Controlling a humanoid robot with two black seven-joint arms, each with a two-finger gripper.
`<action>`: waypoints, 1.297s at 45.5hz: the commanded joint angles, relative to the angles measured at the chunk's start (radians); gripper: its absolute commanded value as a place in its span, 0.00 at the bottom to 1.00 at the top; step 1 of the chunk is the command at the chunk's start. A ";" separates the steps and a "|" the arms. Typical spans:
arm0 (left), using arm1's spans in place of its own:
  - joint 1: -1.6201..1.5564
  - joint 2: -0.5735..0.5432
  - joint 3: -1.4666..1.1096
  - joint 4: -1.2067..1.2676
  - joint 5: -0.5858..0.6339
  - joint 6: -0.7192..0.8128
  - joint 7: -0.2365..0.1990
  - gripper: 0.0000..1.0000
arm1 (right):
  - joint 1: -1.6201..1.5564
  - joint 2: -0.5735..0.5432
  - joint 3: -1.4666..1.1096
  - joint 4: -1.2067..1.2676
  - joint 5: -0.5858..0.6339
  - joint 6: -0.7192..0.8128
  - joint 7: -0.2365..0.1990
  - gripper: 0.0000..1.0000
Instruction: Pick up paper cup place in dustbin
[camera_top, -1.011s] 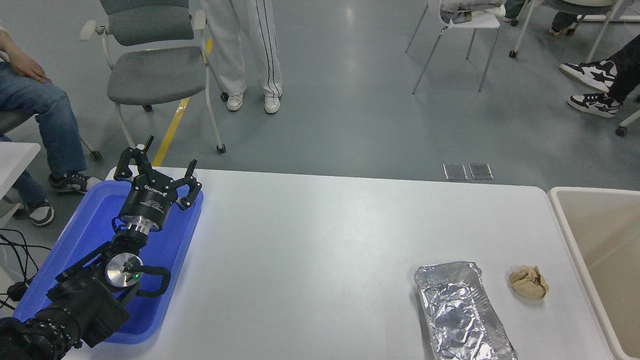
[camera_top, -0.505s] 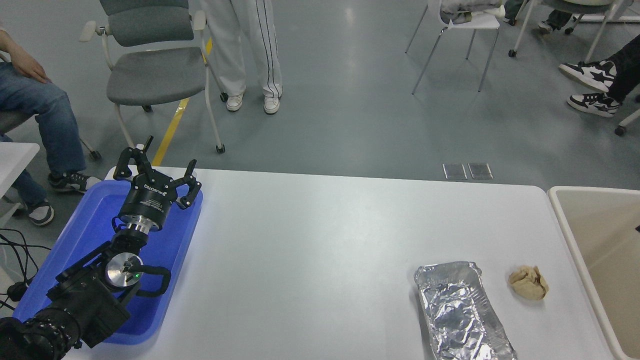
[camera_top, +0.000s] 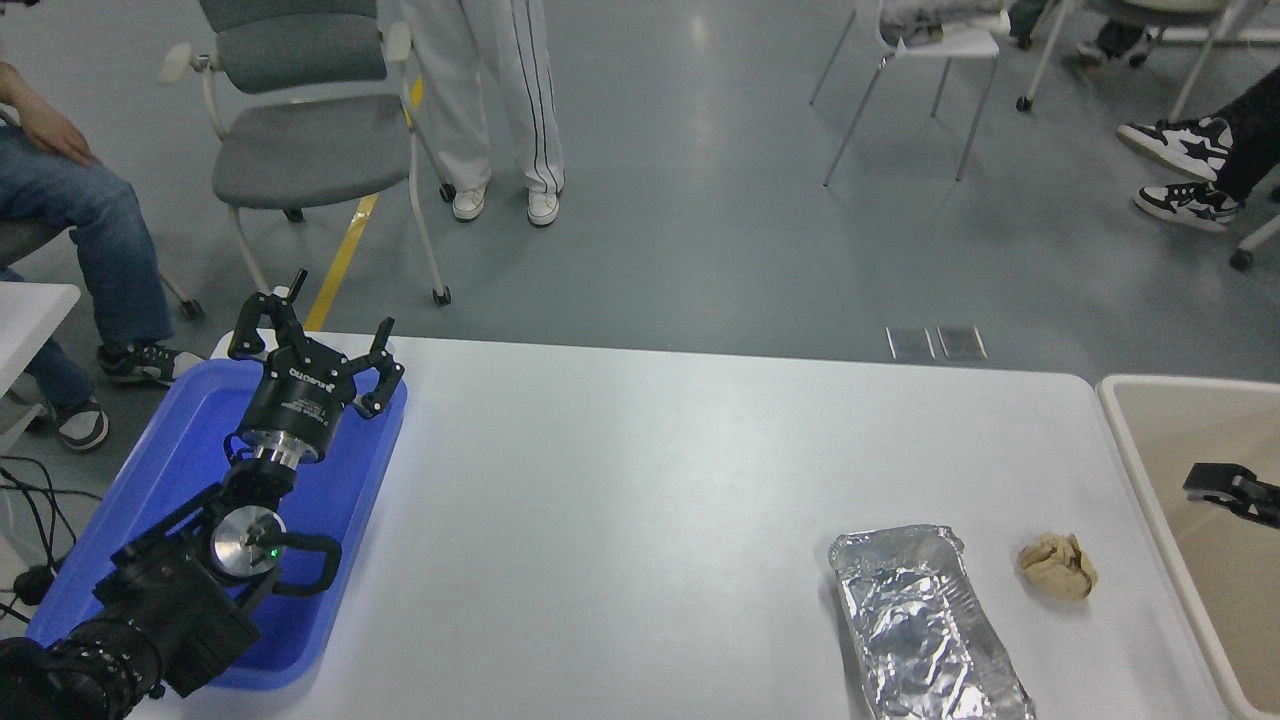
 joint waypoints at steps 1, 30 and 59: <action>0.000 0.000 0.001 0.000 0.000 0.000 0.000 1.00 | 0.273 0.104 -0.183 0.069 0.004 0.397 -0.001 1.00; 0.000 0.000 0.001 0.000 0.000 0.000 0.000 1.00 | 0.566 0.297 -0.260 0.188 0.027 0.469 0.002 1.00; 0.000 0.000 -0.001 0.001 -0.002 0.000 0.000 1.00 | 0.717 0.491 -0.196 0.207 0.063 0.469 0.002 1.00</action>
